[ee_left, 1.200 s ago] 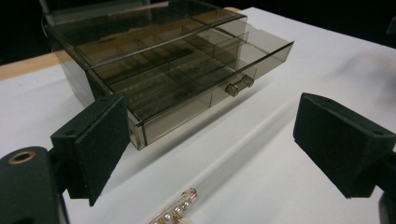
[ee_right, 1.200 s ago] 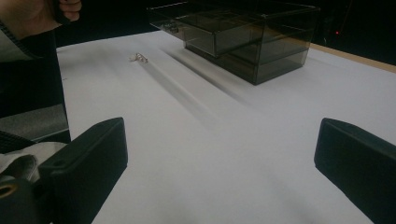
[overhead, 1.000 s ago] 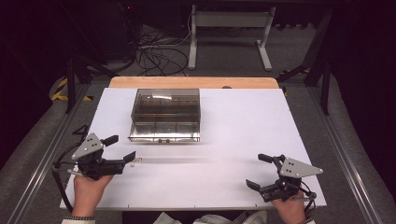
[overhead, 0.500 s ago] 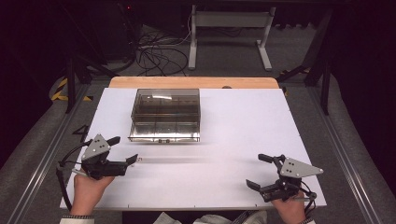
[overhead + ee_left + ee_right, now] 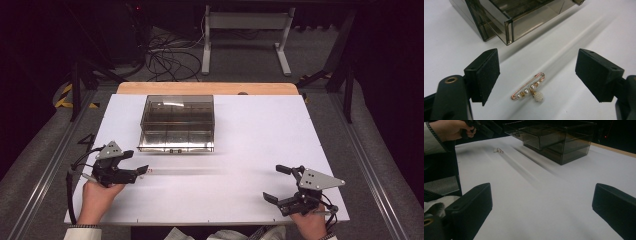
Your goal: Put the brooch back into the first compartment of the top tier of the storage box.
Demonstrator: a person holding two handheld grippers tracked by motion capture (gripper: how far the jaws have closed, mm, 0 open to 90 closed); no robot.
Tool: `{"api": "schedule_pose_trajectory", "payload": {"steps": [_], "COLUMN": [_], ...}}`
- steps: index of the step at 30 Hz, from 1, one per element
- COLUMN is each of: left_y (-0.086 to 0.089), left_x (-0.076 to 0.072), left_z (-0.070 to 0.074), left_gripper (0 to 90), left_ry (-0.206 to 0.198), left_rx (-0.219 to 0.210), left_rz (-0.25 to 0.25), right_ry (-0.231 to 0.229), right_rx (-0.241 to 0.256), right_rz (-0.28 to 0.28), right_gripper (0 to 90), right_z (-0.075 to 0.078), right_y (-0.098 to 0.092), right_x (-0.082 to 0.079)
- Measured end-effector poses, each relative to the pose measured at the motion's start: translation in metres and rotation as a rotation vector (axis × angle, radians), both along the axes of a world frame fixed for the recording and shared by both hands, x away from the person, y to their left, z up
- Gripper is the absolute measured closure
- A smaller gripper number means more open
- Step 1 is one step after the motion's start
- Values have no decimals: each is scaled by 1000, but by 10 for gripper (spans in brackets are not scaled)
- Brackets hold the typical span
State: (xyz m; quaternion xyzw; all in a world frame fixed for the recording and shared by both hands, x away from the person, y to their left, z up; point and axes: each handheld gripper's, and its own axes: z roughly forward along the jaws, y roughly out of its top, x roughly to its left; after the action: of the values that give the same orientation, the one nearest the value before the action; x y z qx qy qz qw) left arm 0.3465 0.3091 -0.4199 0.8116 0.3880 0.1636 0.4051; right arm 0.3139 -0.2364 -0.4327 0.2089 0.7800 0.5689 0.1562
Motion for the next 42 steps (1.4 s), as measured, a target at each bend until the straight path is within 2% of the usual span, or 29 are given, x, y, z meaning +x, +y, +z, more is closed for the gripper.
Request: {"api": "schedule_pose_trajectory", "payload": {"steps": [6,16,21,27,32,35,42], "left_y": [-2,-7,-9,-11,-14,-13,-15], "left_x": [7,11,12,13,15,16,16], "left_z": [-8,-16,-20,-24,-28,-31,-33], "left_gripper": [217,266,297,340,401,432,509], "left_ry": [33,44,74,104,108,128,130], "left_rx": [21,100,131,132,142,140,182], "left_rz": [-5,-25,-22,-20,-26,-28,-31], "right_ry": [1,3,2,3,4,6,8], "right_rx": [0,-1,-1,-2,-8,-6,0], "right_rz": [0,0,1,2,4,5,6], "right_gripper": [37,38,38,39,39,39,39], "right_z": [0,-1,0,-1,-1,-1,-1], "right_y": [0,0,0,0,1,0,-1], "right_x": [0,1,1,1,1,1,1]}}
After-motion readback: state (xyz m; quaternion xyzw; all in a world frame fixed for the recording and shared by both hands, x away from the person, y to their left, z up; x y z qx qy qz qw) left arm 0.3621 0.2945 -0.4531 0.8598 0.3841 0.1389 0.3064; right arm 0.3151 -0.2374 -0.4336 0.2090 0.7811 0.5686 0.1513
